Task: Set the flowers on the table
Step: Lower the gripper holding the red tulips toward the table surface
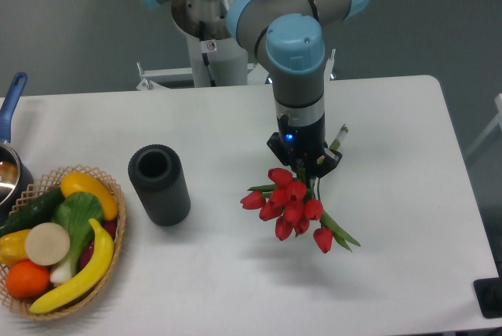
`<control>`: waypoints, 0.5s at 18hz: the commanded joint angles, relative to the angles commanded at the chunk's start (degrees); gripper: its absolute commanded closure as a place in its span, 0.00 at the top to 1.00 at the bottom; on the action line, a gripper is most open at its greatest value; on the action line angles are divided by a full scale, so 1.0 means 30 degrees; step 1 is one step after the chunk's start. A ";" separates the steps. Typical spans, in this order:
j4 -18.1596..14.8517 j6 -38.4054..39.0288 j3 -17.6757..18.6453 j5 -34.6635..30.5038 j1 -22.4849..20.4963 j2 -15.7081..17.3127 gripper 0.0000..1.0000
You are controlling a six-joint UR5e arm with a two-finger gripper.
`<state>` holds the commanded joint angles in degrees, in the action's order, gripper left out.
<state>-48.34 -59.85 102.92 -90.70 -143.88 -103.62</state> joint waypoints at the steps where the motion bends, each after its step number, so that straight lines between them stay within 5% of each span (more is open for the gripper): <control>1: 0.0087 0.0000 0.0059 0.0029 0.0000 -0.0117 0.02; 9: 0.0117 0.0088 0.0059 0.0000 0.0264 -0.0907 0.04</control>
<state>-47.99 -59.59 103.10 -90.70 -143.09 -106.34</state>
